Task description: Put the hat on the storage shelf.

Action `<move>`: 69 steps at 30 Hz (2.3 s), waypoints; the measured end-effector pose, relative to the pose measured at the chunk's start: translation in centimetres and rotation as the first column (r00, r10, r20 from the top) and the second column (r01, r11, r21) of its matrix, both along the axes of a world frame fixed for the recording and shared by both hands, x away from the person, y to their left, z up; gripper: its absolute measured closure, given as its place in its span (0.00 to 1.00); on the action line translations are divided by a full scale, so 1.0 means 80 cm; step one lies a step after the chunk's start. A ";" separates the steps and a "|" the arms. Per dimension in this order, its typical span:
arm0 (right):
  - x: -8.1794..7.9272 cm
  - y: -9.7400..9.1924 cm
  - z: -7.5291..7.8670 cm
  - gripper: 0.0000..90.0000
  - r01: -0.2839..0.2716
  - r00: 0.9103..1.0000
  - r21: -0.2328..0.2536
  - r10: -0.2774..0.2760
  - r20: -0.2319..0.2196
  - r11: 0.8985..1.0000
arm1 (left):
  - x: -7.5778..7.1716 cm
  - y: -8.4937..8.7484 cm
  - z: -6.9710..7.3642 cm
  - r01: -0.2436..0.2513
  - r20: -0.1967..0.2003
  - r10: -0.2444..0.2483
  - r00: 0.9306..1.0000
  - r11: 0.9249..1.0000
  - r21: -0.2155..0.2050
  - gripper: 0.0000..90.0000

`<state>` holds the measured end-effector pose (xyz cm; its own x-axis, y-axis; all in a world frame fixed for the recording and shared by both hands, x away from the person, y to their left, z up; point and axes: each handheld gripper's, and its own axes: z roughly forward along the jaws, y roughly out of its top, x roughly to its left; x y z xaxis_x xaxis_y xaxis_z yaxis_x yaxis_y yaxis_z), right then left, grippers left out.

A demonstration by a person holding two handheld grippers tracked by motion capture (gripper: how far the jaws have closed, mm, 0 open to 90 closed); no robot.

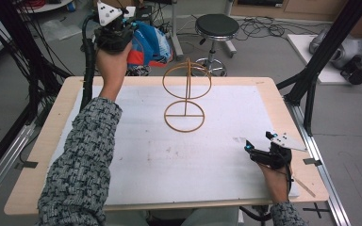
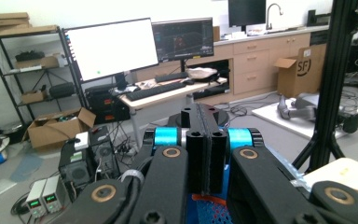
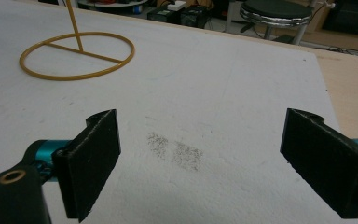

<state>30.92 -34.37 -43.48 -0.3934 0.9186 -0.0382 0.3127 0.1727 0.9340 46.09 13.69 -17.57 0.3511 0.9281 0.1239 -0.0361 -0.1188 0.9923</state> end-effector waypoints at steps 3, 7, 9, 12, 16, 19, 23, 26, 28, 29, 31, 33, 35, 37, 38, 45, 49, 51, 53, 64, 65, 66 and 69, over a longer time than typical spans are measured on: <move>0.000 0.000 0.000 0.12 0.001 1.000 0.005 -0.001 -0.003 1.000 | -0.002 -0.006 0.011 0.013 0.011 -0.012 1.000 1.000 -0.016 1.00; -0.001 0.000 0.000 0.12 0.002 1.000 0.009 -0.002 -0.004 1.000 | -0.004 -0.017 0.025 0.034 0.026 -0.033 0.999 0.999 -0.028 1.00; 0.000 -0.001 0.000 0.12 0.001 1.000 0.007 -0.001 0.000 1.000 | -0.005 -0.023 0.031 0.055 0.035 -0.054 0.998 0.998 -0.034 1.00; -0.001 -0.002 0.000 0.12 0.005 1.000 0.008 -0.005 -0.003 1.000 | -0.008 -0.034 0.037 0.073 0.044 -0.072 0.996 0.997 -0.027 1.00; -0.001 -0.003 0.000 0.12 0.004 1.000 0.010 -0.004 -0.007 1.000 | -0.009 -0.047 0.036 0.097 0.038 -0.096 0.995 0.995 -0.022 1.00; -0.001 -0.003 0.000 0.12 0.005 1.000 0.010 -0.005 -0.010 1.000 | -0.009 -0.055 0.033 0.111 0.033 -0.110 0.993 0.994 -0.005 1.00; 0.000 -0.004 -0.001 0.12 0.008 1.000 0.014 -0.008 -0.014 1.000 | -0.010 -0.064 0.030 0.133 0.021 -0.133 0.991 0.991 -0.001 1.00; 0.001 -0.004 -0.001 0.12 0.007 1.000 0.011 -0.007 -0.015 1.000 | -0.012 -0.070 0.029 0.147 0.015 -0.147 0.989 0.989 0.019 1.00; 0.002 -0.004 -0.001 0.12 0.006 1.000 0.010 -0.006 -0.014 1.000 | -0.014 -0.075 0.027 0.154 0.011 -0.154 0.988 0.987 0.050 1.00; 0.001 -0.004 -0.001 0.12 0.006 1.000 0.010 -0.006 -0.016 1.000 | -0.015 -0.076 0.026 0.154 0.008 -0.155 0.988 0.986 0.062 1.00; 0.001 -0.004 -0.001 0.12 0.006 1.000 0.011 -0.005 -0.017 1.000 | -0.016 -0.079 0.022 0.167 0.001 -0.167 0.986 0.984 0.066 1.00; 0.001 -0.004 -0.001 0.12 0.005 1.000 0.010 -0.005 -0.017 1.000 | -0.018 -0.081 0.018 0.175 -0.007 -0.175 0.984 0.981 0.087 1.00; 0.001 -0.004 -0.001 0.12 0.005 1.000 0.008 -0.005 -0.018 1.000 | -0.021 -0.085 0.013 0.193 -0.008 -0.193 0.981 0.976 0.103 1.00; 0.002 -0.004 -0.002 0.12 0.005 1.000 0.009 -0.004 -0.023 1.000 | -0.023 -0.089 0.010 0.195 -0.010 -0.195 0.981 0.974 0.114 1.00; 0.002 -0.004 -0.002 0.12 0.004 1.000 0.008 -0.004 -0.024 1.000 | -0.024 -0.091 0.008 0.193 -0.014 -0.193 0.981 0.973 0.124 1.00; 0.002 -0.004 -0.002 0.12 0.003 1.000 0.008 -0.003 -0.025 1.000 | -0.030 -0.106 -0.002 0.212 -0.016 -0.213 0.977 0.961 0.177 0.99; 0.002 -0.003 -0.002 0.12 0.002 1.000 0.006 -0.002 -0.025 1.000 | -0.032 -0.114 -0.010 0.229 -0.031 -0.227 0.973 0.956 0.181 1.00; 0.002 -0.003 -0.002 0.12 0.003 1.000 0.006 -0.003 -0.026 1.000 | -0.034 -0.118 -0.013 0.238 -0.043 -0.234 0.971 0.952 0.190 1.00; 0.002 -0.003 -0.002 0.12 0.003 1.000 0.006 -0.003 -0.026 1.000 | -0.036 -0.123 -0.016 0.248 -0.042 -0.245 0.969 0.949 0.195 1.00; 0.003 -0.004 -0.002 0.12 0.001 1.000 0.000 -0.001 -0.027 1.000 | -0.041 -0.140 -0.037 0.290 -0.072 -0.281 0.957 0.933 0.213 1.00; 0.003 -0.004 -0.002 0.12 0.000 1.000 0.000 0.000 -0.027 1.000 | -0.041 -0.142 -0.039 0.296 -0.075 -0.286 0.955 0.931 0.215 1.00; 0.003 -0.003 -0.003 0.12 0.000 1.000 0.000 0.000 -0.028 1.000 | -0.042 -0.144 -0.040 0.298 -0.075 -0.288 0.955 0.930 0.214 1.00; 0.003 -0.003 -0.003 0.12 0.000 1.000 0.001 0.000 -0.031 1.000 | -0.042 -0.148 -0.042 0.305 -0.077 -0.295 0.952 0.926 0.222 1.00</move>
